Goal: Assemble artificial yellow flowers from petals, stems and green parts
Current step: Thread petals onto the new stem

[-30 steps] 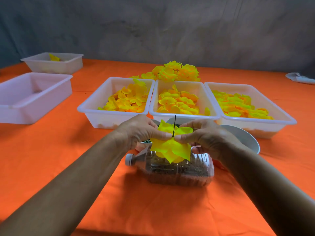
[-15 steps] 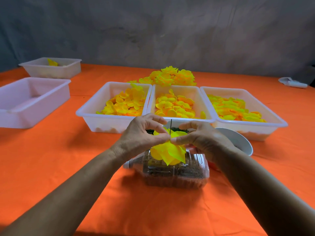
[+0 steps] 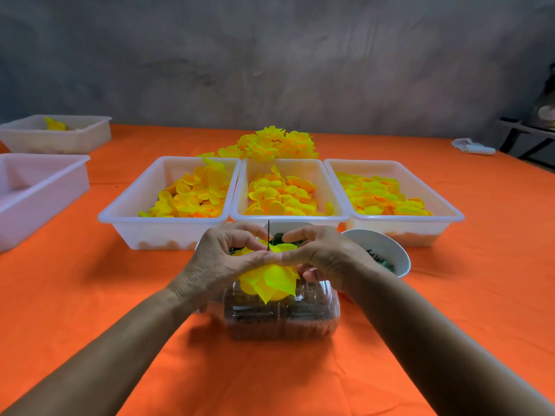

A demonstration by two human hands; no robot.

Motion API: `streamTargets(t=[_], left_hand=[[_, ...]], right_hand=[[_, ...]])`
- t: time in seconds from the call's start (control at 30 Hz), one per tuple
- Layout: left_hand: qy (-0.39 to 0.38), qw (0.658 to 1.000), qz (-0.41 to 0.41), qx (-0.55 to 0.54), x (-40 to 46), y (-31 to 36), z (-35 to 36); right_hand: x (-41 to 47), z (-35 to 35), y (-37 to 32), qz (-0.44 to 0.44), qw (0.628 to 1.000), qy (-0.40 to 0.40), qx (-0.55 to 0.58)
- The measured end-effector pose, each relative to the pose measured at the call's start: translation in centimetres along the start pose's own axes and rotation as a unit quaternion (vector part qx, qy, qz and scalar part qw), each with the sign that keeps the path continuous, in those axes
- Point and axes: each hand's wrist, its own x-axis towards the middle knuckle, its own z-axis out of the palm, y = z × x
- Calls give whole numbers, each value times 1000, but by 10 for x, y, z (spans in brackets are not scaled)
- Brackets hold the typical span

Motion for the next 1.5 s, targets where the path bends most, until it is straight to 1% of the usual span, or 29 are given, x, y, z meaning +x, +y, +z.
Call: streamTargets(t=[0.13, 0.3, 0.43, 0.57, 0.67, 0.77, 0.83, 0.9, 0.97, 1.13, 1.23, 1.4, 1.43, 1.5], left_hand=[[-22, 1000, -2, 5, 1, 3, -2], [-32, 999, -7, -23, 2, 1, -1], [-33, 998, -18, -47, 2, 0, -2], [-40, 998, -10, -49, 5, 0, -1], [-44, 998, -10, -41, 7, 2, 0], [-49, 998, -12, -30, 9, 5, 1], [-53, 998, -9, -24, 9, 6, 1], [-47, 999, -11, -15, 8, 7, 1], [-30, 999, -21, -9, 6, 8, 1], [-16, 999, -34, 13, 2, 8, 1], [-19, 999, -26, 10, 3, 7, 1], [-18, 1000, -3, -16, 4, 1, 1], [-21, 999, -6, -27, 4, 0, 1], [-25, 999, -8, -39, 3, -2, 2]], right_hand=[[2, -1, 1, 7, 1000, -13, 7], [1, 0, 1, 17, 1000, -22, 7], [0, -2, 1, -6, 1000, -10, -17], [-1, -12, 1, -49, 998, 2, -40], [3, -28, -2, -96, 993, 49, -51], [17, -50, -4, -156, 973, 150, -86], [32, -68, -2, -167, 950, 225, -139], [48, -89, 1, -153, 923, 279, -217], [64, -111, 4, -124, 899, 305, -289], [107, -157, 10, -4, 840, 318, -440], [126, -174, 12, 59, 816, 290, -496], [145, -177, 10, 137, 758, 190, -609], [147, -177, 11, 141, 756, 175, -615], [150, -178, 16, 142, 769, 152, -605]])
